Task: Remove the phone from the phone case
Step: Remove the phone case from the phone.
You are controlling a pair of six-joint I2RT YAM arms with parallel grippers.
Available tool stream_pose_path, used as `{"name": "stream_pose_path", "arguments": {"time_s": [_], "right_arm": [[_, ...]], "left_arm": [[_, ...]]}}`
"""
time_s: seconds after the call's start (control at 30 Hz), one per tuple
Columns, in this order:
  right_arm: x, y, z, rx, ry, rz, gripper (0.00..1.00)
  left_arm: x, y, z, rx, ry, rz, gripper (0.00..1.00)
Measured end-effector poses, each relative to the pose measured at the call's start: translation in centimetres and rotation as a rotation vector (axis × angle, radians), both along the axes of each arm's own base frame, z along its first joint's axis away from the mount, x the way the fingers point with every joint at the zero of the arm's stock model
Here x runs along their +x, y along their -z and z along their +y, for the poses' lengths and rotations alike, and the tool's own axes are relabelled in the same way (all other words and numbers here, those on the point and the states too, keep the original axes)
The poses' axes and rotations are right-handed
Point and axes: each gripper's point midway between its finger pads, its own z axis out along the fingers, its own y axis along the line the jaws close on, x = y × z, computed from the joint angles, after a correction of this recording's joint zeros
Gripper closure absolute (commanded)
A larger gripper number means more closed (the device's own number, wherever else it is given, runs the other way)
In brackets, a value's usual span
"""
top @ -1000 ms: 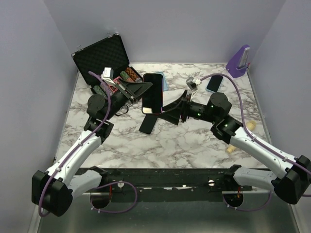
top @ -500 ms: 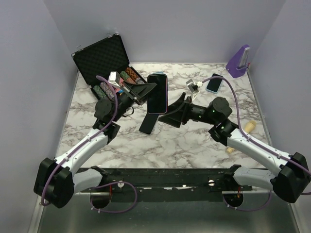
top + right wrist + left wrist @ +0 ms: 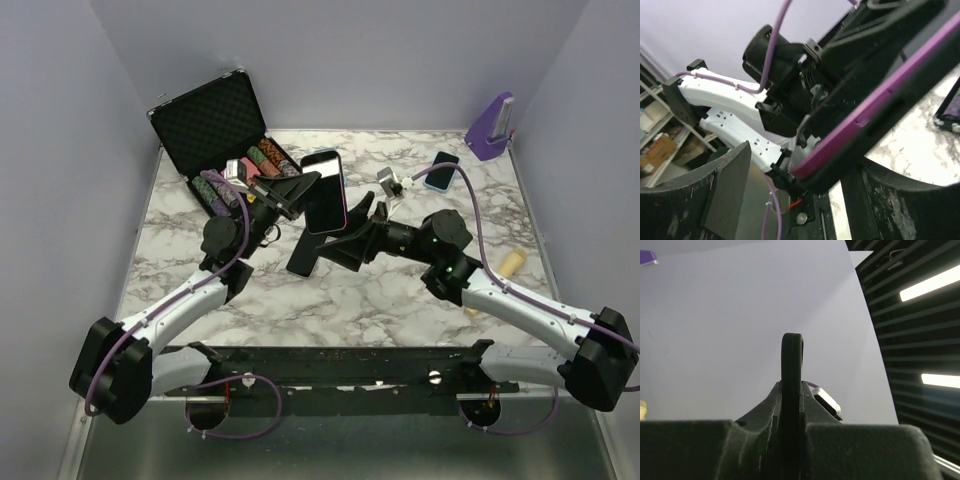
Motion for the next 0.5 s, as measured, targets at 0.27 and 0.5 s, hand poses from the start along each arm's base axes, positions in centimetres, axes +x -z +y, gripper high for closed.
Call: {"name": "stream_pose_path", "arguments": {"time_s": [0.27,0.5], "right_arm": [[2.6,-0.9,0.1,0.008,0.143,-0.067,0.38],[3.6,-1.5,0.0,0.032,0.208,-0.087,0.44]], "left_arm": [[0.8,-0.6,0.1,-0.122,0.024,0.032,1.0],[1.0,-1.4,0.7,-0.181,0.007,0.023,1.0]]}}
